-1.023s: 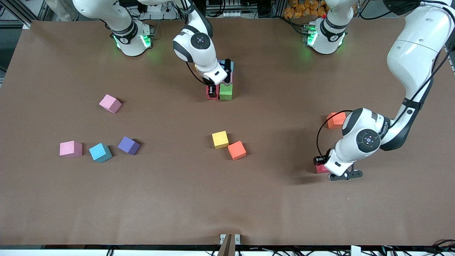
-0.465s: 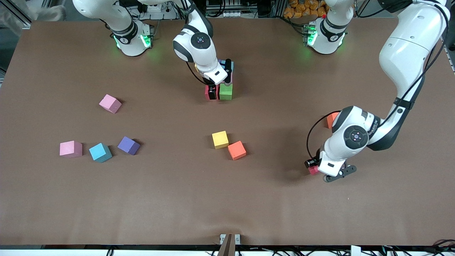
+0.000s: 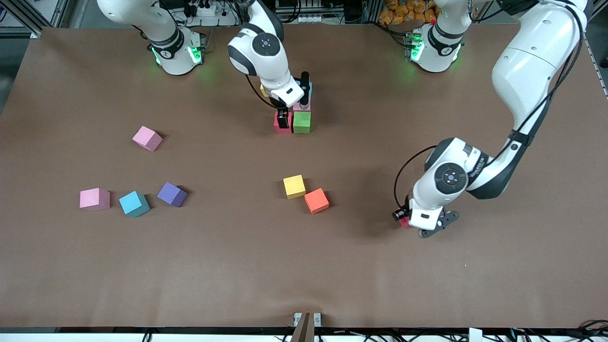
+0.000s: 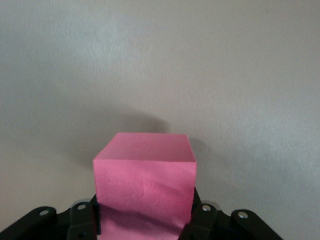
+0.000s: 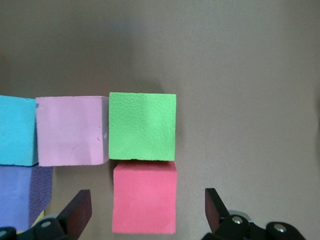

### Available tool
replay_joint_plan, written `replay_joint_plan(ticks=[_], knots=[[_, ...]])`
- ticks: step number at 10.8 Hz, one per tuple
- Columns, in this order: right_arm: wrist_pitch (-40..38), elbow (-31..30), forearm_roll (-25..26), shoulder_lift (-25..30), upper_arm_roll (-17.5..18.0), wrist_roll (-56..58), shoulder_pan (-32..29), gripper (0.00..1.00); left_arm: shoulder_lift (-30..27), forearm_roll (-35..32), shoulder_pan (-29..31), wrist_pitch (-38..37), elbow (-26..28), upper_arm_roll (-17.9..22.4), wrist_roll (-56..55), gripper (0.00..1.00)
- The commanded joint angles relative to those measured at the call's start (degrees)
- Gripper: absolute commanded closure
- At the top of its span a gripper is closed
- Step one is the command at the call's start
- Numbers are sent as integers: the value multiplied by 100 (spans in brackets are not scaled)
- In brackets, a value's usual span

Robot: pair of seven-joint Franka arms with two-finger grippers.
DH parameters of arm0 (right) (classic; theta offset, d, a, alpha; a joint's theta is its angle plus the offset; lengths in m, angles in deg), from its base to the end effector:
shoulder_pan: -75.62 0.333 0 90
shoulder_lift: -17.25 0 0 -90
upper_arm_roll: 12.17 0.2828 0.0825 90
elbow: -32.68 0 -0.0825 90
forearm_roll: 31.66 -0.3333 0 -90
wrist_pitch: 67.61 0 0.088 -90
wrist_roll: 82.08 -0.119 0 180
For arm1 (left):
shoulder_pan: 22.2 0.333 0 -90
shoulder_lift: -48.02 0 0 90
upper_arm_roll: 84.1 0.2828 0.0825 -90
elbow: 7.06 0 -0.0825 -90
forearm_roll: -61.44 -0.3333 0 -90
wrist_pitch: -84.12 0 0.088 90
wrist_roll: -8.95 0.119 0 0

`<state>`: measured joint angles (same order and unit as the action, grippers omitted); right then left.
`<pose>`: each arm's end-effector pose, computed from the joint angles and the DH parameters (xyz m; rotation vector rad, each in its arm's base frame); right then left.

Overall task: Form number 2 with 11 blocks
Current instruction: 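Open the right gripper and withdraw while the left gripper lifts pink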

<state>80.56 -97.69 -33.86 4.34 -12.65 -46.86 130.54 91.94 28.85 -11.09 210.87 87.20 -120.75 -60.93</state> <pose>0.2951 0.4120 0.2613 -2.2365 -2.1543 -0.1256 0.5879 -0.2062 0.2237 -3.0032 -0.8527 -0.0082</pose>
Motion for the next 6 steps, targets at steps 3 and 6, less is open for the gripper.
replay_joint_plan(ticks=[3,6], knots=[[-868,-296,1,1097,30,-181,-1040,0,-339,-125,-504,-212,285,-88,-1787,100],[-913,-164,-8,1133,22,-305,-2261,0,-384,-125,-654,-597,444,-649,-3097,100]])
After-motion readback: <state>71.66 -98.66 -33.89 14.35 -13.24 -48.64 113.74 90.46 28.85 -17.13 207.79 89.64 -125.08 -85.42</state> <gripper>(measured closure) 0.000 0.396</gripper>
